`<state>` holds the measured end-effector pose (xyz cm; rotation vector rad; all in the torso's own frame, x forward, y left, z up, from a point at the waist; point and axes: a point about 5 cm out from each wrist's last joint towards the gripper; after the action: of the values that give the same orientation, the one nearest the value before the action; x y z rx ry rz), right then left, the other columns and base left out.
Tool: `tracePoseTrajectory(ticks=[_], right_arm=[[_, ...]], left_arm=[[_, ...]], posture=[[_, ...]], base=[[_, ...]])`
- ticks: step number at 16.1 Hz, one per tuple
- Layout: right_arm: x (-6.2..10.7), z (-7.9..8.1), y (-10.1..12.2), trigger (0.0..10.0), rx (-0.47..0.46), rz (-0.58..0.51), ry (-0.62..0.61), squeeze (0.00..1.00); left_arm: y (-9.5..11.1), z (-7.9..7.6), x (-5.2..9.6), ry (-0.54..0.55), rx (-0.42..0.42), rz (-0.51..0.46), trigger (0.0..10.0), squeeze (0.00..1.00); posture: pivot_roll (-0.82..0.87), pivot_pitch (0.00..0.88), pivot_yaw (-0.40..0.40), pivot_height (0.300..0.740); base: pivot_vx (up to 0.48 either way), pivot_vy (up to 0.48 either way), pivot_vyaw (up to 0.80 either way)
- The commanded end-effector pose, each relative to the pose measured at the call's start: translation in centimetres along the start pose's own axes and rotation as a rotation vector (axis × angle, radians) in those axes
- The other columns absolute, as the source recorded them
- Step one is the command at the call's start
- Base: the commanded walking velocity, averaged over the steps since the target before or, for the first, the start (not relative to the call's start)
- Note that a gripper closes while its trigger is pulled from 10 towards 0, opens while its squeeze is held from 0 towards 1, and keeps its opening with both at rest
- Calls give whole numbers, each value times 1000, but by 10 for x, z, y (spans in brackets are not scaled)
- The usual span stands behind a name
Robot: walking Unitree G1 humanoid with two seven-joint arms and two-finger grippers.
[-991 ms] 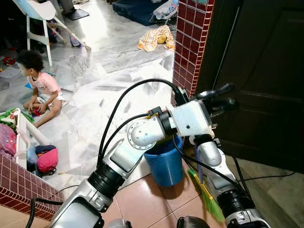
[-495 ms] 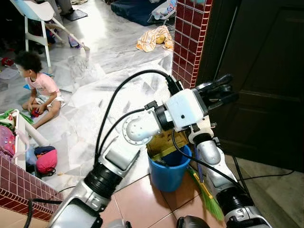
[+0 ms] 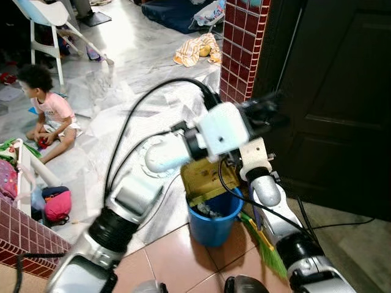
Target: Sweep floor
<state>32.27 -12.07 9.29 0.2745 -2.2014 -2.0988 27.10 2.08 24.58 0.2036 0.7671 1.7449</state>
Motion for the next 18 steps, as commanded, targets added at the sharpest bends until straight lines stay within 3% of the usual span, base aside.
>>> tracePoseTrajectory(ticks=[1,3,10,13,14,16,18], right_arm=[[-8,0,8,10000,30,-29,13,0],[-12,-1,10,10000,32,-30,13,0],[-29,-2,21,10000,42,-47,15,0],[-35,-4,24,10000,41,-54,6,0],[-35,-2,23,10000,39,-56,7,0],[-33,1,18,10000,37,-45,16,0],[-31,3,14,10000,37,-37,25,0]], left_arm=[[9,24,6,47,-103,6,10000,0],[12,34,7,78,-109,5,10000,0],[25,70,8,125,28,-51,10000,0],[31,97,13,216,60,-83,10000,0],[33,107,17,259,65,-91,10000,0],[32,142,32,479,-37,-57,10000,0],[24,164,49,662,-132,20,10000,0]], posture=[[-8,0,17,740],[1,0,9,740],[17,0,-3,740],[18,0,2,740],[17,0,4,740],[22,0,0,740],[23,0,-5,740]], base=[[0,0,0],[0,0,0],[0,0,0],[0,0,0],[0,0,0],[0,0,0],[0,0,0]])
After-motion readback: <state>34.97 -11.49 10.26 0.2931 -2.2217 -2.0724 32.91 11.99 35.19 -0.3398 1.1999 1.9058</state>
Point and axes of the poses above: a point about 5 cm out from each wrist's last joint towards the gripper, its own x axis pointing back from the gripper into the wrist, its own y axis along the axis of the wrist's last joint, z = x × y, and after that the axes turned 15 degrees about -x, right-handed
